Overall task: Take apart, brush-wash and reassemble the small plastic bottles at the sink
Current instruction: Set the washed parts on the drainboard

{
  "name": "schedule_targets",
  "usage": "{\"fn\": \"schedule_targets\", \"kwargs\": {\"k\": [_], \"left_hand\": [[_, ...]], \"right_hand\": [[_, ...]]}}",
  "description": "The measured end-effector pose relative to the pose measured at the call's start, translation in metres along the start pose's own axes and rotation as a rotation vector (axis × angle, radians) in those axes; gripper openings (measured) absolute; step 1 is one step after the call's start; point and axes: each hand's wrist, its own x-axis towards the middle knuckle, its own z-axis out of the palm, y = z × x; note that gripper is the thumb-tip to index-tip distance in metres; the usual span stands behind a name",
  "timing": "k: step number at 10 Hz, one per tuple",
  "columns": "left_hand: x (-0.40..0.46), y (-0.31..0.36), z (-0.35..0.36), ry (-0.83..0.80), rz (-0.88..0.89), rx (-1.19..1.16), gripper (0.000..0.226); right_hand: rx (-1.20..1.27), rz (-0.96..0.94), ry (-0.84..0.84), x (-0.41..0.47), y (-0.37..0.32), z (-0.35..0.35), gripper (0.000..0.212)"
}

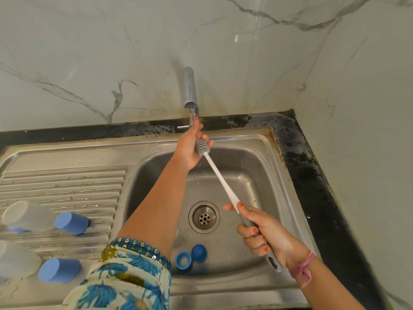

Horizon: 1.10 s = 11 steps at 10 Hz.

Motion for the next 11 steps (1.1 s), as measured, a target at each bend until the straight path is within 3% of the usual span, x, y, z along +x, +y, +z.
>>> {"fn": "schedule_targets", "kwargs": {"k": [1, 2, 3, 4, 5, 6, 7, 8, 9, 10, 11], "left_hand": [[0.003, -0.008, 0.008, 0.260, 0.045, 0.530, 0.015], [0.003, -0.011, 0.010, 0.342, 0.118, 0.508, 0.011], [0.001, -0.004, 0.004, 0.186, 0.057, 0.114, 0.011], [-0.012, -0.003, 0.003, -0.096, 0.038, -0.442, 0.015], [-0.011, -0.006, 0.001, -0.096, 0.000, -0.505, 0.017], [-0.003, -0.009, 0.001, 0.167, -0.041, 0.264, 0.015], [0.005, -0.014, 0.002, 0.354, 0.025, 0.486, 0.016], [0.008, -0.013, 0.001, 0.329, 0.029, 0.330, 0.020], [0.007, -0.012, -0.004, 0.179, 0.002, 0.131, 0.014], [-0.003, -0.014, -0.008, -0.071, -0.031, -0.314, 0.005], [-0.010, -0.014, -0.008, -0.156, -0.024, -0.537, 0.006]], "right_hand": [[-1.133, -0.210, 0.480, 0.010, -0.001, -0.002, 0.026], [-1.193, -0.317, 0.480, 0.017, -0.003, 0.002, 0.030], [-0.161, -0.095, 0.082, 0.017, -0.007, -0.002, 0.027], [0.387, 0.083, -0.394, 0.016, 0.002, -0.006, 0.031], [0.422, 0.095, -0.391, 0.018, 0.008, 0.004, 0.030], [-0.273, -0.074, 0.140, 0.022, 0.002, 0.012, 0.027], [-1.335, -0.260, 0.538, 0.030, 0.006, 0.005, 0.025], [-0.997, -0.325, 0.404, 0.029, 0.006, 0.007, 0.024], [-0.124, -0.073, 0.099, 0.027, 0.000, 0.001, 0.026], [0.385, 0.095, -0.386, 0.030, 0.006, -0.008, 0.025], [0.497, 0.113, -0.483, 0.029, 0.011, 0.001, 0.024]]}}
